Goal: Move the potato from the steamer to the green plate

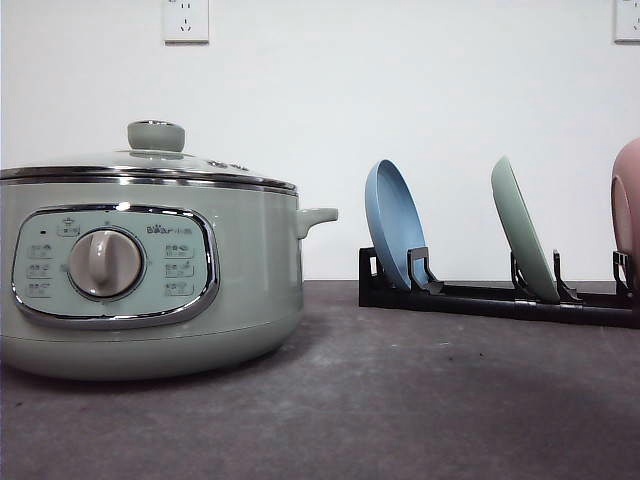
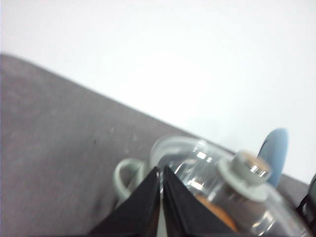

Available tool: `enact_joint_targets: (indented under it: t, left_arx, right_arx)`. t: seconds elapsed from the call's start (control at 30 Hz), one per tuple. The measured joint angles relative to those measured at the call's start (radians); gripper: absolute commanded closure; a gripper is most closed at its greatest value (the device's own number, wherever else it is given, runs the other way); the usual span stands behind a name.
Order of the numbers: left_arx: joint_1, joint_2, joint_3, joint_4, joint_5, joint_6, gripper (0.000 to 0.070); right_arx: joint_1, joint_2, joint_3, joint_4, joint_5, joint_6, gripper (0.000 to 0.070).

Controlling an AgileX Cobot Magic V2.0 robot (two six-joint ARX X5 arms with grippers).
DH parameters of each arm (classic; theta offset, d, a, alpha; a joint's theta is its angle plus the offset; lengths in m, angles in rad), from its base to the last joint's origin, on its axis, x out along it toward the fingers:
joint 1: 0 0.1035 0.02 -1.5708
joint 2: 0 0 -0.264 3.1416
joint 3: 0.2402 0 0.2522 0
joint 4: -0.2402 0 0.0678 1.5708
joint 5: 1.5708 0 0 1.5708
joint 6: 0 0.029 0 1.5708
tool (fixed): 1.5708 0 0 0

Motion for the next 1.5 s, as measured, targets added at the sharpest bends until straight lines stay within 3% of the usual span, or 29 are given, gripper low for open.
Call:
enact_joint_targets:
  t: [0.23,0.47,0.87,1.1,1.4,1.5]
  left_arx:
    - [0.000,0.100,0.186,-0.050,0.000,0.010,0.0699]
    - [0.000,0.232,0.356,-0.159,0.055,0.092,0.0699]
    - [-0.003,0.478,0.607,-0.437,0.281,0.307,0.0699]
    - [-0.056,0.592,0.716,-0.582,0.410,0.401,0.0699]
    - [-0.148,0.647,0.791,-0.677,0.441,0.488,0.0700]
    - [-0.156,0.649,0.791,-0.678,0.441,0.499,0.0700]
  right_arx:
    - [0.000,0.044,0.167,-0.002,0.000,-0.045,0.0700]
    - [0.000,0.175,0.341,-0.063,0.000,-0.114,0.0700]
    - [0.000,0.481,0.675,-0.435,-0.120,-0.301,0.0700]
    - [0.007,0.615,0.791,-0.612,-0.205,-0.418,0.0700]
    - [0.081,0.699,0.855,-0.831,-0.242,-0.513,0.0700]
    - [0.093,0.703,0.855,-0.849,-0.242,-0.526,0.0700]
